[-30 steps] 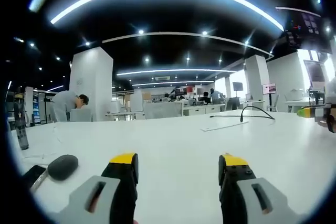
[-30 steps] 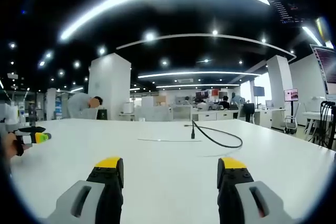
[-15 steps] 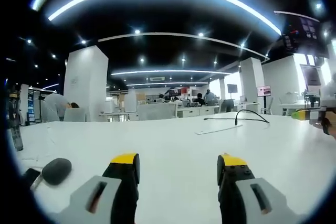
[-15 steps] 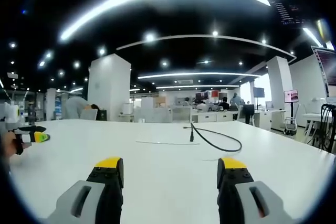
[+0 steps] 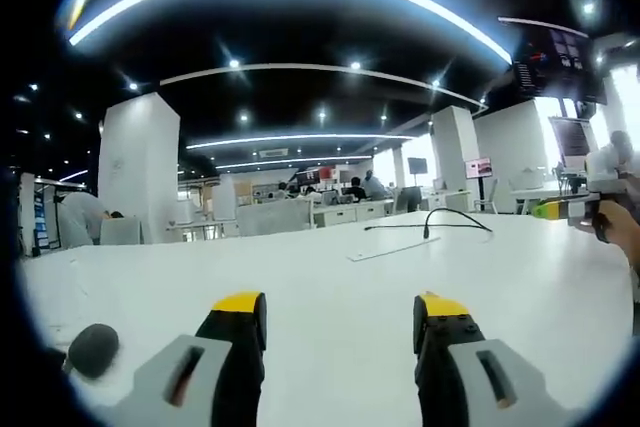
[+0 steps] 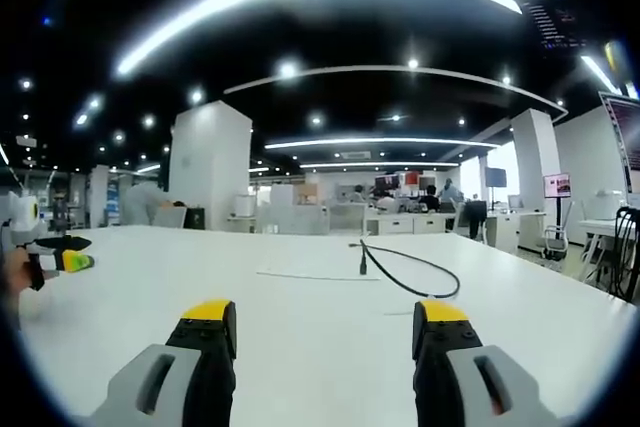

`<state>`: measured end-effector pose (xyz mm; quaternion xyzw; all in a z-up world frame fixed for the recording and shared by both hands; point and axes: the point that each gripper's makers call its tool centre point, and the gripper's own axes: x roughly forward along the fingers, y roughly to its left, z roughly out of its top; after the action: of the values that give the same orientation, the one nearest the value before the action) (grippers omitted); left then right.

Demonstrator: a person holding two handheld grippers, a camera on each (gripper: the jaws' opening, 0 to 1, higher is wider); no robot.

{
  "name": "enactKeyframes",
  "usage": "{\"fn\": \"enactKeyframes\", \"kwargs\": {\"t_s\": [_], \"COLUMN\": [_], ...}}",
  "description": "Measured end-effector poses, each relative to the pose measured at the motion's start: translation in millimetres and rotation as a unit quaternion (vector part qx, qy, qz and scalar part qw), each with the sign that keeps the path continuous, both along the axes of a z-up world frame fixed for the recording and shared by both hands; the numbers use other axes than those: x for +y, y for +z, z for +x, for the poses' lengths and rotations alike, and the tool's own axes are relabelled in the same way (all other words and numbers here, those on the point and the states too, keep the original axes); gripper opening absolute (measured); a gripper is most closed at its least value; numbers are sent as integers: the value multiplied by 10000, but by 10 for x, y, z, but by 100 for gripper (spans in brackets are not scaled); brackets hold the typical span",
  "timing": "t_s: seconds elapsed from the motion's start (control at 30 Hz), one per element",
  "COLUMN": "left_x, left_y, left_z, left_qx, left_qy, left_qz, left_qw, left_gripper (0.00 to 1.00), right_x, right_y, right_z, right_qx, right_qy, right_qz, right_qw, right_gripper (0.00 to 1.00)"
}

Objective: Locate the USB plug end of the data cable currently connected to the USB port on the desk. Grip the plug, withdraw it from the port, and place it onto the desktop.

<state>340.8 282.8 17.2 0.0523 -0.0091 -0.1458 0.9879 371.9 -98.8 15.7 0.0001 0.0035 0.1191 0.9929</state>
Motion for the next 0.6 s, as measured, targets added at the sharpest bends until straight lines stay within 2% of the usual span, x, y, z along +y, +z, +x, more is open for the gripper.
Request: {"fn": "enactKeyframes", "kwargs": {"t_s": [0.37,0.6], "left_x": [-77,-195], "left_y": [138,169], "left_z": [103,229], "left_qx": [-105,-17], "left_qy": [-202,-560], "left_qz": [291,42], "left_qw": [9993,9984], "left_gripper": [60,60], "right_x": [1,5], "right_y": [14,62], "right_z": [88,181], "right_qx": [16,-13], "right_qy": [46,98], "right_qz": [-38,-154], "right_qw": [10000,9998], "right_gripper": [72,72]}}
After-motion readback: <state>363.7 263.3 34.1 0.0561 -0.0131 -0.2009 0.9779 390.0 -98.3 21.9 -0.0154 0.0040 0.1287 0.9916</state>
